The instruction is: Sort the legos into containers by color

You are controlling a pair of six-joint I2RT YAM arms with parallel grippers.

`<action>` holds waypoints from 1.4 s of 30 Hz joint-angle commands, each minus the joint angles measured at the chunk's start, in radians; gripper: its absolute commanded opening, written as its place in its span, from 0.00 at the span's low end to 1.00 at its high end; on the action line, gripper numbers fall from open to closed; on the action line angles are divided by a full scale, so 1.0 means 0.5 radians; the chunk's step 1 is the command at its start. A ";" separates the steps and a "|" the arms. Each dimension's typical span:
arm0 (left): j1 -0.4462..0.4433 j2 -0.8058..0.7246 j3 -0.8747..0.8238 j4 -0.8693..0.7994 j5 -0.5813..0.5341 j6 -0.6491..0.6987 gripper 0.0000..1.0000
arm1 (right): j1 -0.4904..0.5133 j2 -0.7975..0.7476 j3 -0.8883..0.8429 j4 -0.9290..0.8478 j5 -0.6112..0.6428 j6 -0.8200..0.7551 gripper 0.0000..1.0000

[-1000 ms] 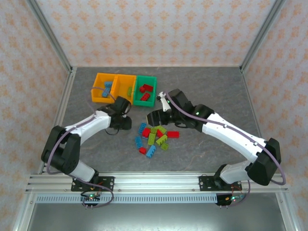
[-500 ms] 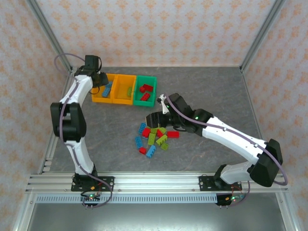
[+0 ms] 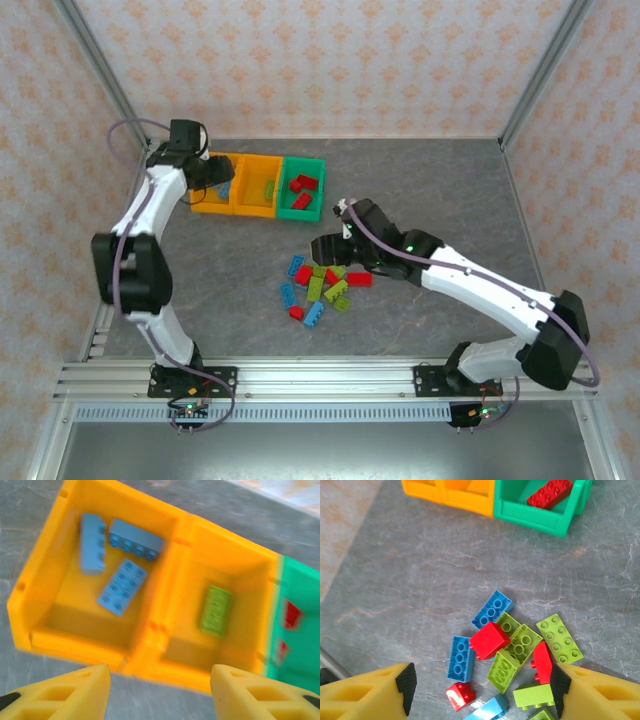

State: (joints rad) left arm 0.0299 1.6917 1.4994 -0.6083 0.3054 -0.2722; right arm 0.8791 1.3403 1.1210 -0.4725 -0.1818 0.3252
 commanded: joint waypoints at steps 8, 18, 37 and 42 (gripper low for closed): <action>-0.529 -1.079 -0.448 -0.439 0.055 0.370 0.60 | 0.171 0.650 0.307 -0.155 0.172 -0.757 0.75; -0.529 -1.547 -0.949 -0.665 -0.304 0.511 0.74 | 0.162 1.160 0.608 -0.233 0.040 -0.952 0.65; -0.425 -1.527 -1.093 -0.508 -0.254 0.465 0.76 | -0.007 0.679 0.396 0.449 0.276 -0.713 0.26; -0.346 -1.503 -1.121 -0.487 -0.170 0.479 0.77 | -0.170 0.992 0.693 0.694 0.577 -0.681 0.27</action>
State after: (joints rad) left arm -0.1589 0.9413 0.9543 -0.8791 0.1909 -0.0505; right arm 0.8276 1.7424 1.3937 -0.2531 -0.0235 -0.0429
